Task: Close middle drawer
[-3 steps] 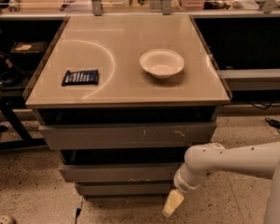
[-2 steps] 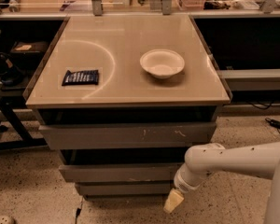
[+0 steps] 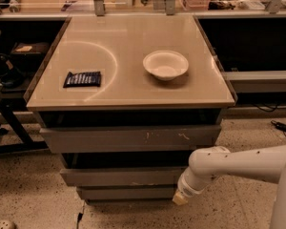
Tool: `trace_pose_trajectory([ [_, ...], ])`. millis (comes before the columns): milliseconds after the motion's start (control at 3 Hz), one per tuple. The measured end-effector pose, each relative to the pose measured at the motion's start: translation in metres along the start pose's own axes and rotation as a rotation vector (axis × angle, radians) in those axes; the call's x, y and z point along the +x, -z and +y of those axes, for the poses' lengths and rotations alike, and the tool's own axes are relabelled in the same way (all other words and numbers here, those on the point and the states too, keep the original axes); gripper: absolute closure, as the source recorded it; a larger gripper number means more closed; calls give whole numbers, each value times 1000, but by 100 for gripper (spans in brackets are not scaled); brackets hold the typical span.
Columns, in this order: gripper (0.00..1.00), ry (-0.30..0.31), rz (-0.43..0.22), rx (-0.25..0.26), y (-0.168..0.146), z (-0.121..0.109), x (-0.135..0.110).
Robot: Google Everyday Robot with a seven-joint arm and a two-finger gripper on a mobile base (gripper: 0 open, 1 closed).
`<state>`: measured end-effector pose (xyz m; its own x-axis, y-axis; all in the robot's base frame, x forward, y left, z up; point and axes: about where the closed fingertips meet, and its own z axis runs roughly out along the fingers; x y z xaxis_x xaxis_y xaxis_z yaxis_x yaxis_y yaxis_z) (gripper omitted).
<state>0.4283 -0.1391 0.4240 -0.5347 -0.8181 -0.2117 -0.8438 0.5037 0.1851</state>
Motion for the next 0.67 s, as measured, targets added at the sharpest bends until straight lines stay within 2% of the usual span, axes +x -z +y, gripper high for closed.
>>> trace_pose_trajectory([
  [333,88,10,12,7,-4,-2,-4],
  [667,100,18,12,18,-10,-9,-14],
])
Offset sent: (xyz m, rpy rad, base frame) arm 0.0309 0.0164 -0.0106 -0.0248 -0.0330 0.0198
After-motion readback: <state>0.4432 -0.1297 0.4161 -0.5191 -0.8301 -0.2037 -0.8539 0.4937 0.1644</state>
